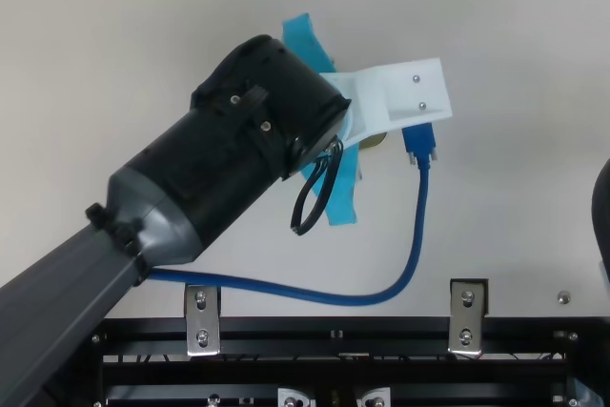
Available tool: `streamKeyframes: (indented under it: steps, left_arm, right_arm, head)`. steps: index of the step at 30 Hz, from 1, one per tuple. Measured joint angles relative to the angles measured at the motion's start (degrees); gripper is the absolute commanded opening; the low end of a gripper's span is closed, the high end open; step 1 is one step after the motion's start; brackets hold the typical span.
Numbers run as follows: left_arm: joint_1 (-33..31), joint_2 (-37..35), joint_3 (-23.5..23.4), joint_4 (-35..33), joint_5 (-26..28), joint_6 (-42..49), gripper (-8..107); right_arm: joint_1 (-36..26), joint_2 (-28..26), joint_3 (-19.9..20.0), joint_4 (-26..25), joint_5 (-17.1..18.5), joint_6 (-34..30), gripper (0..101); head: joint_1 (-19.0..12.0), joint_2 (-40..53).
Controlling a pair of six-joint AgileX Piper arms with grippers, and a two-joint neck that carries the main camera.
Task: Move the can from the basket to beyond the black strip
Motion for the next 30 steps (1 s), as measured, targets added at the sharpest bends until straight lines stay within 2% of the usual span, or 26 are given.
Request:
streamKeyframes:
  steps: [1,2,4,12,24,30]
  left_arm:
    - [0.0,0.14,0.15,0.26,-0.44,-0.13,38]
    - [-0.06,0.26,0.27,0.26,-0.69,-0.13,45]
    - [-0.15,0.26,0.58,0.67,-1.22,-0.3,90]
    - [0.1,-2.44,1.1,1.68,-0.33,0.22,90]
    - [5.08,-15.43,1.36,-2.5,6.17,-0.12,90]
    - [10.36,-22.43,3.81,-0.07,2.78,-6.37,90]
  right_arm:
    - [0.0,0.0,0.0,0.0,0.0,0.0,101]
    - [0.0,0.0,0.0,0.0,0.0,0.0,101]
    - [0.0,0.0,0.0,0.0,0.0,0.0,101]
    - [0.0,0.0,0.0,0.0,0.0,0.0,101]
    - [0.0,0.0,0.0,0.0,0.0,0.0,101]
    - [0.0,0.0,0.0,0.0,0.0,0.0,101]
  head:
    - [0.0,0.0]
    - [0.0,0.0]
    - [0.0,0.0]
    - [0.29,0.0]
    - [0.0,0.0]
    - [0.0,0.0]
